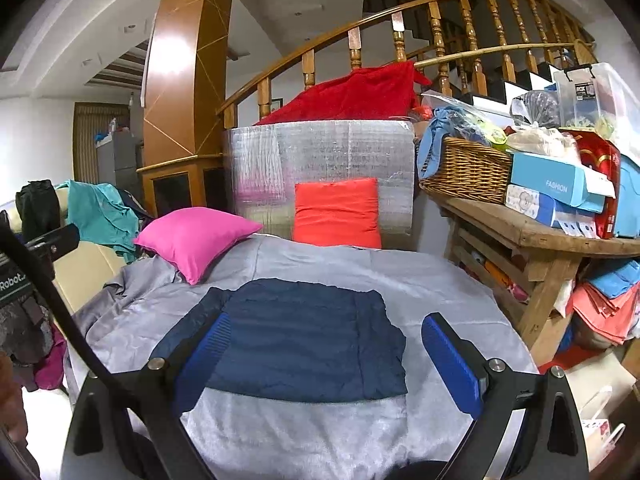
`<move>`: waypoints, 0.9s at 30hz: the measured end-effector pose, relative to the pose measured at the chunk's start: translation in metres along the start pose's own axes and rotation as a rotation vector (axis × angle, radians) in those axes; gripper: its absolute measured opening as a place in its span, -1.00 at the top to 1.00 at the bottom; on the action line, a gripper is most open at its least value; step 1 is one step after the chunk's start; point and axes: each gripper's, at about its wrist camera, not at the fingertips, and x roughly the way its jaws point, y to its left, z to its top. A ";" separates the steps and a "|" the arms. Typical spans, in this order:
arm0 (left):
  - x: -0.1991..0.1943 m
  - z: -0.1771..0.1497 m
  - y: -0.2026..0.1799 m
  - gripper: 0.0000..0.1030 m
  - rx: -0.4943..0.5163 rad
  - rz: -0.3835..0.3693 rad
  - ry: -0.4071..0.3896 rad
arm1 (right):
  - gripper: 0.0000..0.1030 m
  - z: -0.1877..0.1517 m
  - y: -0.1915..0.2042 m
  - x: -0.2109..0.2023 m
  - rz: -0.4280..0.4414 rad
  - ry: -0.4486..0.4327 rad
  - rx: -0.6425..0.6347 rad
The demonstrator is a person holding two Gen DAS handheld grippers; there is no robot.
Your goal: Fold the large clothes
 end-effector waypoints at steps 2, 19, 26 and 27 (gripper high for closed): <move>0.001 0.000 0.000 -0.95 0.003 0.000 -0.001 | -0.90 0.000 0.001 0.000 0.000 0.002 -0.002; -0.003 -0.002 0.001 -0.95 0.008 0.008 -0.014 | -0.90 0.001 0.005 -0.003 -0.001 0.003 0.016; -0.005 -0.003 0.004 -0.95 0.009 0.006 -0.018 | -0.90 0.001 0.007 -0.003 0.001 0.000 0.019; -0.005 -0.002 0.003 -0.95 0.010 0.004 -0.018 | -0.90 0.001 0.008 -0.003 0.001 -0.001 0.018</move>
